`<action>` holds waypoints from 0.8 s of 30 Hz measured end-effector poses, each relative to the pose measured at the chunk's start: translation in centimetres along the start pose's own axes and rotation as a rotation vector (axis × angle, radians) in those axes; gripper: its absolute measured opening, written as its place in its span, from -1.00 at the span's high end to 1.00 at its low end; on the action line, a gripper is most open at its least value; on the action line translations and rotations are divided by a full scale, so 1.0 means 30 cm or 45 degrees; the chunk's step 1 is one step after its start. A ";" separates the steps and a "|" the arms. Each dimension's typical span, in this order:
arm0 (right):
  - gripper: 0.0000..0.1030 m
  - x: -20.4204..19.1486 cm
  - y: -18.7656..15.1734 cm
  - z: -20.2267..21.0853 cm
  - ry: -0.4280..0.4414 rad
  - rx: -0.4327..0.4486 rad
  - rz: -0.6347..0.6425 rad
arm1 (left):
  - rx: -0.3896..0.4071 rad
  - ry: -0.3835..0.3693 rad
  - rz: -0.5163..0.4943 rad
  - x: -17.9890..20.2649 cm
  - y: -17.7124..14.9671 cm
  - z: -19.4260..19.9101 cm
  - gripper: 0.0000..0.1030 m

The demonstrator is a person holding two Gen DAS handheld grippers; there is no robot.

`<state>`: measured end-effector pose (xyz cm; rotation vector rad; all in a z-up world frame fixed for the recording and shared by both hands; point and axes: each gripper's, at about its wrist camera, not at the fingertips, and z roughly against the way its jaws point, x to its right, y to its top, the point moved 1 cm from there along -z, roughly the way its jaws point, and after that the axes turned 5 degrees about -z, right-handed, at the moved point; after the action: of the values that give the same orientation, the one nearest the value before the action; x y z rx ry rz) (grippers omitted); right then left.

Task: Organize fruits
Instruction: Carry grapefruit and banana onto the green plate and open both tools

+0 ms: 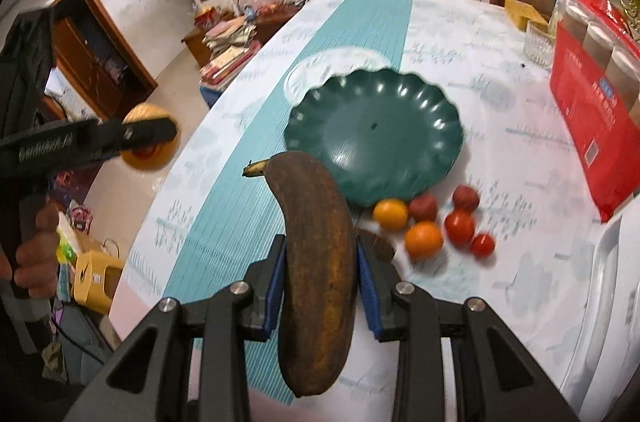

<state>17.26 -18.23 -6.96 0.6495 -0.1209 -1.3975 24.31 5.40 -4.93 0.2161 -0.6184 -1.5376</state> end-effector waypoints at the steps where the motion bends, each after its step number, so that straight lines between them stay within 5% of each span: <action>1: 0.35 0.018 0.033 -0.012 -0.001 0.012 -0.014 | 0.001 0.002 -0.006 0.003 0.017 -0.010 -0.03; 14: 0.35 0.213 0.268 -0.257 -0.029 0.022 -0.097 | -0.073 -0.016 -0.059 0.063 0.216 -0.299 -0.03; 24: 0.35 0.275 0.297 -0.467 -0.052 0.036 -0.023 | -0.192 -0.055 -0.051 0.079 0.234 -0.571 -0.03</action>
<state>32.93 -20.75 -16.54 0.6474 -0.1680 -1.4286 38.72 -0.77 -15.08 0.0810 -0.5318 -1.6235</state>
